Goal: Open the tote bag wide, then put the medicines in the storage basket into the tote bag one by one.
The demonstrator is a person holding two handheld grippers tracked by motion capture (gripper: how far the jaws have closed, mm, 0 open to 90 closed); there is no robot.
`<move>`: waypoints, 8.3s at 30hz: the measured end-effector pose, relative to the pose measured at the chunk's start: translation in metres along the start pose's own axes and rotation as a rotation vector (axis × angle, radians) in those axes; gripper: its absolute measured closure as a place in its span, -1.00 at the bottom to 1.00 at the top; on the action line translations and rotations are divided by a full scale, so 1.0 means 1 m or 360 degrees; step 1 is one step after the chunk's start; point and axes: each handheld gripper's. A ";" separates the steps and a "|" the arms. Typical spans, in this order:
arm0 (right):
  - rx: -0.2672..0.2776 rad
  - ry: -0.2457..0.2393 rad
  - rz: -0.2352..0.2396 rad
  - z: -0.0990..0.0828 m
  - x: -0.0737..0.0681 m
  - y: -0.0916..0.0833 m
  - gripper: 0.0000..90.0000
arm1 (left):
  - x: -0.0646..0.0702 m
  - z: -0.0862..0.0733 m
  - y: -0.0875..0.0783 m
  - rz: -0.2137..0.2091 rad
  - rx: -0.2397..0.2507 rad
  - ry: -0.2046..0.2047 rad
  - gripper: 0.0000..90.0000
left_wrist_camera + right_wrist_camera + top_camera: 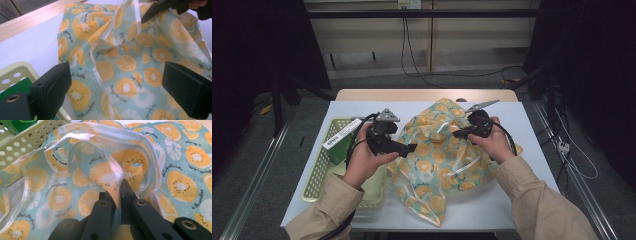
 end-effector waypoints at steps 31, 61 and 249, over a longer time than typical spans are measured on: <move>0.0003 0.0001 -0.0002 -0.002 -0.001 -0.002 0.98 | -0.072 -0.039 -0.043 0.0211 -0.0007 -0.0059 -0.81; -0.0002 0.0018 0.0012 -0.004 0.003 -0.001 0.98 | -0.115 -0.060 -0.048 0.0373 -0.0023 -0.0197 -0.78; 0.0041 -0.0008 -0.0013 0.013 -0.006 -0.010 0.97 | 0.044 0.005 0.094 -0.0139 -0.0243 0.0120 -0.61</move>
Point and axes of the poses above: each handheld gripper's, and its own axes: y roughly forward along the jaws, z roughly out of its top, x roughly to its right, and after that the axes turned 2 degrees about -z, right-handed
